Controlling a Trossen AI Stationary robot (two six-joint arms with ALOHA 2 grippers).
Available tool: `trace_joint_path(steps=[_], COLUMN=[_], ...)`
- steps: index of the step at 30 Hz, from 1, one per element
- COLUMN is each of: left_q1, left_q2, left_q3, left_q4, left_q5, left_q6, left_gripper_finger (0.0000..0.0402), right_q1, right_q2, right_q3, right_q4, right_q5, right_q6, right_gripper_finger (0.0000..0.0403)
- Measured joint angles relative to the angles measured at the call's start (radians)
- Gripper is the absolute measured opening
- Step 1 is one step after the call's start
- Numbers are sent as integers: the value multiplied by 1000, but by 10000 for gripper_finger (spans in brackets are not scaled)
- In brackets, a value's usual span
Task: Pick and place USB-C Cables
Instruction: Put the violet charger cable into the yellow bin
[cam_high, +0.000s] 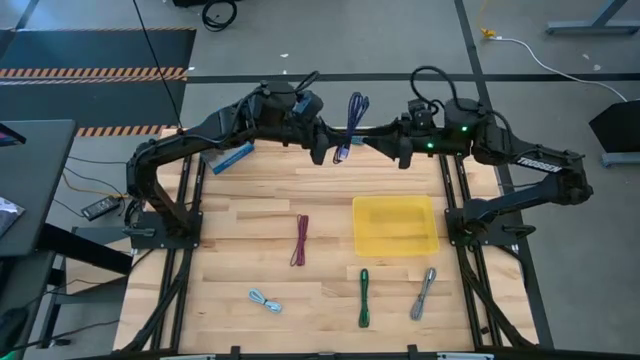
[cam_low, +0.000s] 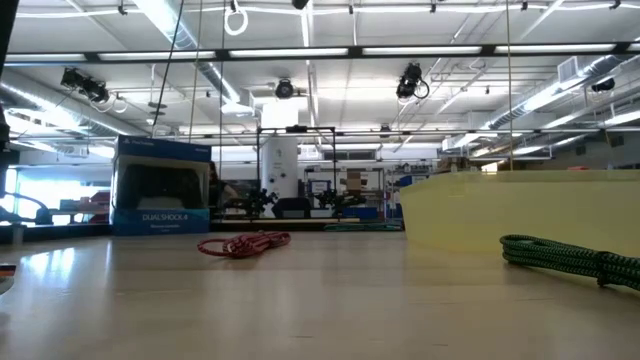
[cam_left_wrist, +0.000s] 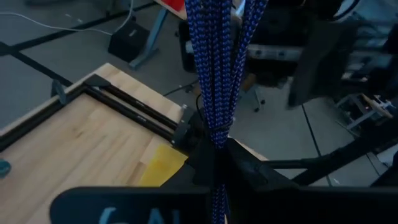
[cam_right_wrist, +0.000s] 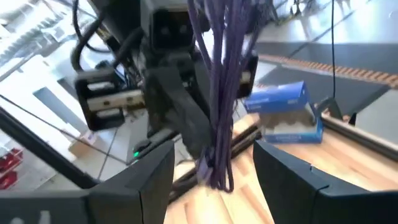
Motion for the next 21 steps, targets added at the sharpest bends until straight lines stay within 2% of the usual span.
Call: trace_joint_path(steps=[7,21], left_q1=[-27,-41], left_q2=[0,-1], left_q3=[0,2], left_q4=[1,7], left_q5=[5,4], left_q6=[-2,-23], left_gripper_finger=[20,21], right_q1=[-17,-16], right_q2=[22,80], right_q3=[0,0], right_q4=[-1,139], right_q5=[36,7], right_q6=[5,2], right_gripper_finger=[225,225])
